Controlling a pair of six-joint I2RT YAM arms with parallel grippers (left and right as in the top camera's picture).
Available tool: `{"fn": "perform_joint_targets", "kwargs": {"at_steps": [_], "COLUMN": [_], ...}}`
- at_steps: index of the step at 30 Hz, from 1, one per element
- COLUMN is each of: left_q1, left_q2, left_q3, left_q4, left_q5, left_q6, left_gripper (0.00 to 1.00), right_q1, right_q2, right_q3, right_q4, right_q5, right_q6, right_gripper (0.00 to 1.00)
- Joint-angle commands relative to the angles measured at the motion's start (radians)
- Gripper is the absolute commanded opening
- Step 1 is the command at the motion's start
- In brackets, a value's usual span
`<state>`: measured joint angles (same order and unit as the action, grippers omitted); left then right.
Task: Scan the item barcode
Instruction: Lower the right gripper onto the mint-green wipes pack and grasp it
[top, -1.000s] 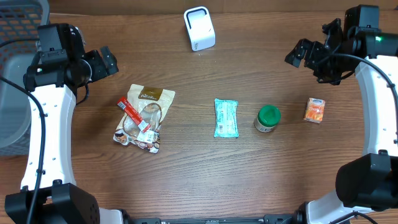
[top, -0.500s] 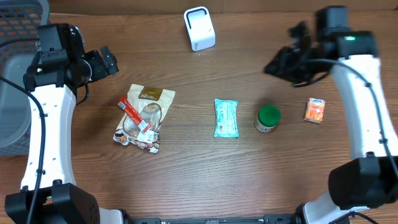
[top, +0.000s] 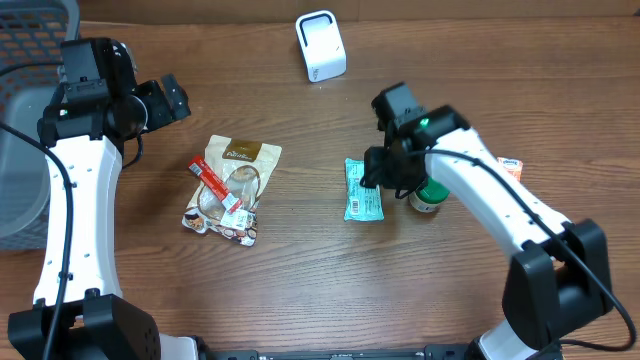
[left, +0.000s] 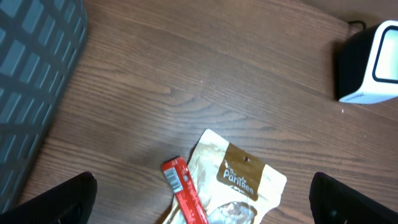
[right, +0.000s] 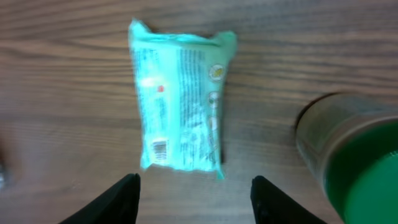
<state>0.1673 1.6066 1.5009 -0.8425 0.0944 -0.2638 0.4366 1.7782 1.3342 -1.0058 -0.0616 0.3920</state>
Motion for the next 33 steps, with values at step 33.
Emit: {"fn": "perform_joint_targets", "kwargs": {"at_steps": [33], "left_q1": [0.002], "left_q2": [-0.01], "left_q3": [0.025], "left_q4": [0.002], "left_q5": [0.007], "left_q6": [-0.013], "left_gripper": [1.0], "right_q1": [0.211], "right_q2": [-0.013], "right_q3": [-0.236], "right_q4": [0.455], "right_q5": [-0.318], "right_q6": [0.142], "right_gripper": [0.59]}}
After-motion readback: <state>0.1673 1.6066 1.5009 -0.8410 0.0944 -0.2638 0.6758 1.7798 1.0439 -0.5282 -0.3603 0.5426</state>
